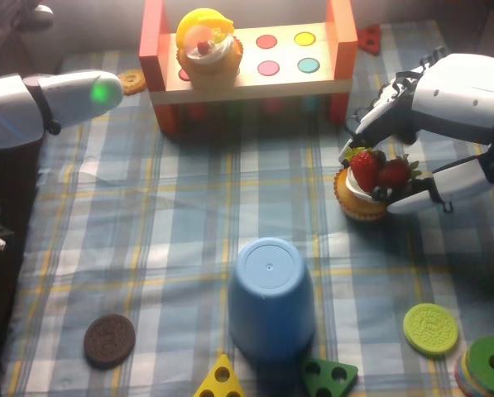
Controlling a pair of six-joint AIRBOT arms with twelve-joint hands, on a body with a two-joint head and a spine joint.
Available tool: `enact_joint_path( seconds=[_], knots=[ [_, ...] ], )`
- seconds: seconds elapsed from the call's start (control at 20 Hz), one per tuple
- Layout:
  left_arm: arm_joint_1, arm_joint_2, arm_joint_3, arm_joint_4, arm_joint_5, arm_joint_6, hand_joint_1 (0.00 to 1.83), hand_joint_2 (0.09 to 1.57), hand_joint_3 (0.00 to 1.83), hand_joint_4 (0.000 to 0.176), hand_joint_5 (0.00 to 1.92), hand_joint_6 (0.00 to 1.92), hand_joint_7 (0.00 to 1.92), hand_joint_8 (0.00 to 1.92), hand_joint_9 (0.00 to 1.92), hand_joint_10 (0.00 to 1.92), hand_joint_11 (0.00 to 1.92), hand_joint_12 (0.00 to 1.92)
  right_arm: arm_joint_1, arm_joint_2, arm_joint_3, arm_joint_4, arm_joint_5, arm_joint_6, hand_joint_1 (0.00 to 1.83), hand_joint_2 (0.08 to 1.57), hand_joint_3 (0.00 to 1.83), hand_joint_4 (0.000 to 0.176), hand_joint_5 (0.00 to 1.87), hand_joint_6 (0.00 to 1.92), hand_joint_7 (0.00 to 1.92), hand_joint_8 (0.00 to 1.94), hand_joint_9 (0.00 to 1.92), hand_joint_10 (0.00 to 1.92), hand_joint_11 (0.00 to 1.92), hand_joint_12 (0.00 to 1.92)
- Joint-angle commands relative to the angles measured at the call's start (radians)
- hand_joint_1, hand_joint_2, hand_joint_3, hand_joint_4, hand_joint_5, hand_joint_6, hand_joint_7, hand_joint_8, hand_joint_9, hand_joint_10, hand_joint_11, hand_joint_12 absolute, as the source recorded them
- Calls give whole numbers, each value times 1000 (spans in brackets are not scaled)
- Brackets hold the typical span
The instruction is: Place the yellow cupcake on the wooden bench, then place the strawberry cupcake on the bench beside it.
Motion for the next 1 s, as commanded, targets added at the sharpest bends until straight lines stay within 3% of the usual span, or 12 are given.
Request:
enact_joint_path(
  seconds=[0.0, 0.1, 0.25, 0.35, 0.4, 0.45, 0.5, 0.6, 0.65, 0.7, 0.9, 0.95],
  knots=[
    [-6, 2, 5, 9, -121, -15, 830, 815, 0, 123, 71, 3, 87, 5, 76, 16, 0, 431, 22, 13, -2, 34, 146, 21, 1236, 1116, 0, 0, 1106, 575, 882, 1400, 665, 1593, 503, 1860],
    [0, 3, 5, 9, -124, -23, 807, 808, 0, 117, 87, 2, 97, 2, 79, 4, 0, 414, 57, 55, -30, 48, 256, 27, 1174, 1058, 0, 0, 1110, 757, 838, 1389, 736, 1545, 554, 1807],
    [7, 3, 5, 8, -124, -25, 779, 798, 0, 95, 113, 3, 106, 1, 71, 4, 0, 401, 119, 78, -34, 55, 339, 25, 1224, 1101, 3, 0, 976, 921, 1045, 969, 961, 679, 664, 1227],
    [8, 3, 6, 8, -123, -25, 768, 802, 0, 101, 97, 2, 92, 1, 62, 2, 0, 364, 175, 78, -17, 62, 355, 15, 1243, 1094, 0, 0, 1113, 637, 979, 1132, 930, 684, 548, 1353],
    [8, 3, 7, 8, -121, -25, 747, 798, 0, 119, 86, 3, 74, 2, 43, 2, 0, 293, 209, 64, -2, 62, 353, 5, 1374, 1092, 0, 0, 1059, 750, 1038, 971, 870, 1172, 589, 1257],
    [7, 3, 9, 8, -117, -25, 733, 800, 0, 117, 90, 2, 73, 1, 41, 1, 0, 275, 248, 43, 20, 62, 335, -5, 1374, 1096, 2, 0, 1031, 876, 1048, 899, 847, 1190, 501, 1251],
    [7, 1, 11, 9, -114, -25, 745, 800, 0, 112, 89, 1, 77, 1, 50, 3, 0, 299, 281, 22, 40, 62, 305, -18, 1271, 1072, 0, 0, 1139, 694, 1043, 926, 782, 862, 281, 1240],
    [2, -5, 18, 15, -107, -27, 756, 795, 0, 130, 86, 1, 74, 1, 56, 1, 0, 324, 337, -30, 96, 61, 227, -34, 1263, 1090, 0, 0, 1270, 383, 865, 1263, 585, 1098, 102, 1655],
    [-2, -8, 23, 22, -99, -28, 764, 799, 1, 122, 86, 1, 74, 1, 52, 0, 0, 320, 358, -57, 125, 61, 183, -34, 1254, 1099, 0, 0, 1155, 788, 909, 961, 614, 657, 85, 1429],
    [-7, -11, 27, 29, -89, -28, 762, 800, 1, 123, 79, 1, 75, 1, 51, 0, 0, 298, 376, -86, 158, 61, 136, -34, 1200, 1056, 0, 0, 1139, 738, 900, 404, 662, 329, 16, 1315],
    [-17, -18, 35, 39, -74, -28, 793, 808, 2, 86, 74, 2, 78, 1, 56, 2, 0, 305, 399, -170, 245, 57, -1, -34, 1258, 1085, 1, 0, 1184, 737, 902, 984, 772, 586, 176, 1566],
    [-21, -21, 37, 42, -71, -28, 799, 812, 1, 96, 74, 1, 90, 2, 77, 5, 0, 384, 399, -187, 262, 55, -32, -34, 1213, 1025, 0, 0, 1225, 589, 636, 438, 493, 344, 34, 1223]
  ],
)
